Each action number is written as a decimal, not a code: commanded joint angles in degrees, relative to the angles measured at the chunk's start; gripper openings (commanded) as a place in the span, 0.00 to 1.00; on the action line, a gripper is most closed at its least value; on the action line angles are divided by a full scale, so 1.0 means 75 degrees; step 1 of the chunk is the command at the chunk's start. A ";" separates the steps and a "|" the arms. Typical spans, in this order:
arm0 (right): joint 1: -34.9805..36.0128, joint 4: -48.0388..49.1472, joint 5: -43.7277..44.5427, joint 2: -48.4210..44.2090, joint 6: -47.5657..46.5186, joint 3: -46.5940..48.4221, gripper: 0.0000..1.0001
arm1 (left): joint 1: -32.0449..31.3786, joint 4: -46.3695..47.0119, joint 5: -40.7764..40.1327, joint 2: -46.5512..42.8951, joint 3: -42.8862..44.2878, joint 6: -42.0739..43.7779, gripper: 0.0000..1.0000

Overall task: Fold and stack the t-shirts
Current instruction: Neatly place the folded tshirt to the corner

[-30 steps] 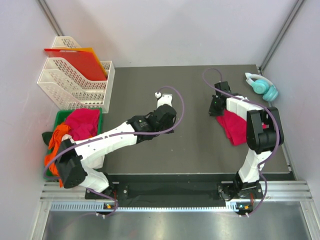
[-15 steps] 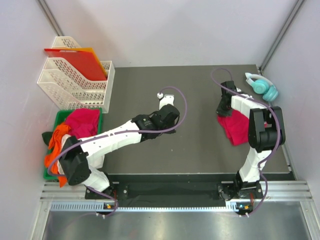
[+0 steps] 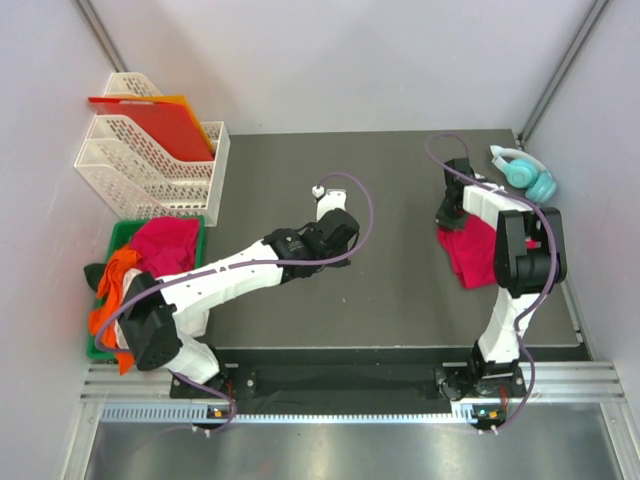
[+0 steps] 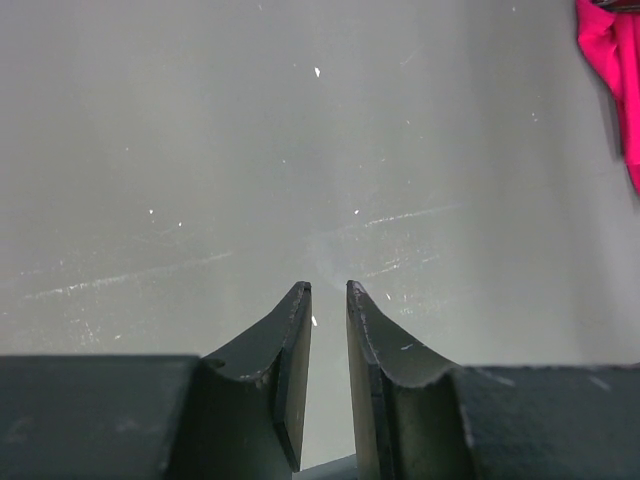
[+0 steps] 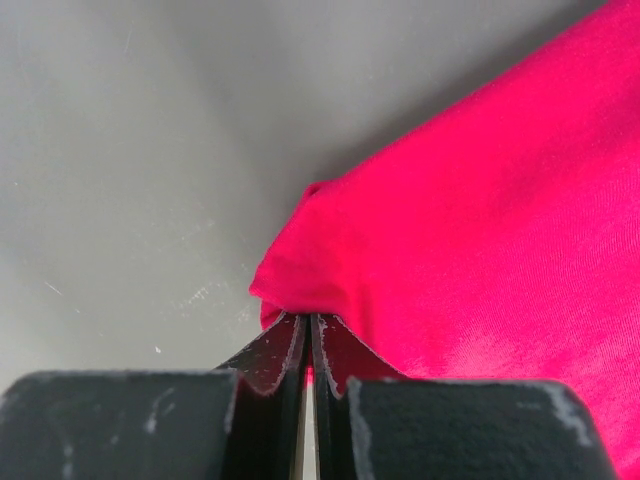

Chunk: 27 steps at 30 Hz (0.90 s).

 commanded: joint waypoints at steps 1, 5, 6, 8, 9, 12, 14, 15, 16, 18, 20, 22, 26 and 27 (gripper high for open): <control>-0.0150 0.0311 0.0108 0.0021 -0.0122 0.0145 0.00 | -0.0038 -0.0015 -0.0147 -0.0038 0.0259 -0.0054 0.26; 0.0165 0.1144 -0.0630 -0.0599 -0.0602 -0.0253 0.13 | -0.0027 0.0032 -0.0135 -0.0038 0.0283 0.0028 0.28; 0.0282 0.1285 -0.0690 -0.0995 -0.0684 -0.0324 0.21 | -0.0038 0.0009 -0.0158 -0.0049 0.0295 0.0040 0.29; 0.0727 0.1648 -0.0410 -0.1686 -0.0930 -0.0535 0.59 | -0.0038 -0.0003 -0.0252 -0.0061 0.0318 0.0099 0.29; 0.0891 0.1754 -0.0293 -0.1911 -0.1035 -0.0570 0.77 | -0.0050 -0.0015 -0.0264 -0.0073 0.0330 0.0122 0.31; 0.1477 0.1708 0.0281 -0.2580 -0.1376 -0.0547 1.00 | -0.0050 -0.0143 -0.0451 -0.0084 0.0330 0.0134 0.39; 0.1934 0.1591 0.0644 -0.2977 -0.1493 -0.0524 1.00 | -0.0061 -0.0319 -0.0615 -0.0085 0.0307 0.0076 0.48; 0.2098 0.1498 0.0901 -0.3119 -0.1493 -0.0558 1.00 | -0.0073 -0.0366 -0.0662 -0.0096 0.0295 0.0017 0.56; 0.2471 0.1497 0.1066 -0.3260 -0.1517 -0.0698 1.00 | -0.0073 -0.0471 -0.0686 -0.0108 0.0271 -0.0006 0.60; 0.2918 0.1567 0.1568 -0.3728 -0.1505 -0.1107 1.00 | -0.0073 -0.0600 -0.0780 -0.0119 0.0213 -0.0135 0.66; 0.3597 0.1626 0.1886 -0.4137 -0.1377 -0.1389 1.00 | -0.0073 -0.0753 -0.0861 -0.0108 0.0131 -0.0252 0.67; 0.4333 0.1661 0.2402 -0.4385 -0.1189 -0.1846 1.00 | -0.0073 -0.0847 -0.0885 -0.0108 0.0061 -0.0405 0.68; 0.5403 0.1743 0.3153 -0.4924 -0.0815 -0.2468 1.00 | -0.0073 -0.1128 -0.0990 -0.0131 -0.0092 -0.0721 0.68; 0.5520 0.1627 0.3281 -0.4948 -0.0605 -0.2550 1.00 | -0.0073 -0.1175 -0.1037 -0.0178 -0.0127 -0.0814 0.67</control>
